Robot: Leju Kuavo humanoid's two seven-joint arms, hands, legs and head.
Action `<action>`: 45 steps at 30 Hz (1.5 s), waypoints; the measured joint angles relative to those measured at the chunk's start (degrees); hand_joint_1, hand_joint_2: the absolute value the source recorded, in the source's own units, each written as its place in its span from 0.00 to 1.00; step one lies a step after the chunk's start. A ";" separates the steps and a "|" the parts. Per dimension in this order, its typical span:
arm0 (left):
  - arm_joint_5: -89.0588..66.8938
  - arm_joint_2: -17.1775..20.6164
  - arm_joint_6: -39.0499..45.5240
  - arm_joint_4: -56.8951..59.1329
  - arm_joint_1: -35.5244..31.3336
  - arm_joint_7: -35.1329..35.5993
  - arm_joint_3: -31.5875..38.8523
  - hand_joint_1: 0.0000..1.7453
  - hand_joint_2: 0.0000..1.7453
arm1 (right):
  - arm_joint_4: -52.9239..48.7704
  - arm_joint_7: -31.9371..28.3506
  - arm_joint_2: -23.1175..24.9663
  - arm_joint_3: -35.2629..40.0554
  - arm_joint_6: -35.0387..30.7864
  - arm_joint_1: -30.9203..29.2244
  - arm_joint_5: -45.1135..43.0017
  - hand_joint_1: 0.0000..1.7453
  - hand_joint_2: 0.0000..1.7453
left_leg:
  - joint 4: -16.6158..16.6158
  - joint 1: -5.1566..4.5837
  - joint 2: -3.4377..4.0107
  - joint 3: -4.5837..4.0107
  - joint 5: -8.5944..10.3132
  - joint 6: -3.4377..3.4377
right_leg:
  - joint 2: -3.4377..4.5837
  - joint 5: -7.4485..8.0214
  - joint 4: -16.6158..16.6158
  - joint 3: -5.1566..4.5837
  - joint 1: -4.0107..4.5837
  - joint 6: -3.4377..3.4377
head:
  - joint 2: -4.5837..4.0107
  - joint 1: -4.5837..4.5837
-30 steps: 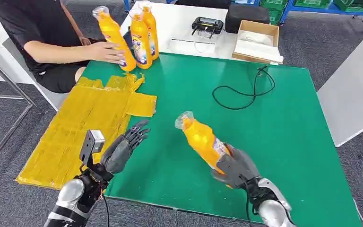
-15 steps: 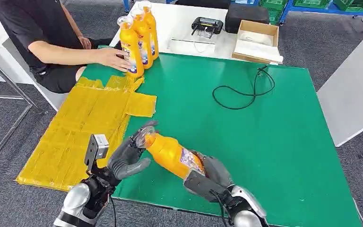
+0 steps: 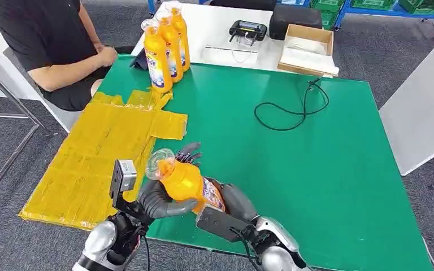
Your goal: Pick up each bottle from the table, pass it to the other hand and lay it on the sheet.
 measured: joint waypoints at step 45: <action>-0.38 -0.20 -0.61 -0.15 0.53 -1.55 -0.15 1.00 1.00 | 4.31 -1.49 0.98 0.59 -1.59 1.26 6.25 0.00 0.00 | 0.00 0.00 0.01 0.00 -0.01 -0.01 | 0.00 -0.01 -0.01 -0.05 0.00 -0.01 | 0.00 -0.02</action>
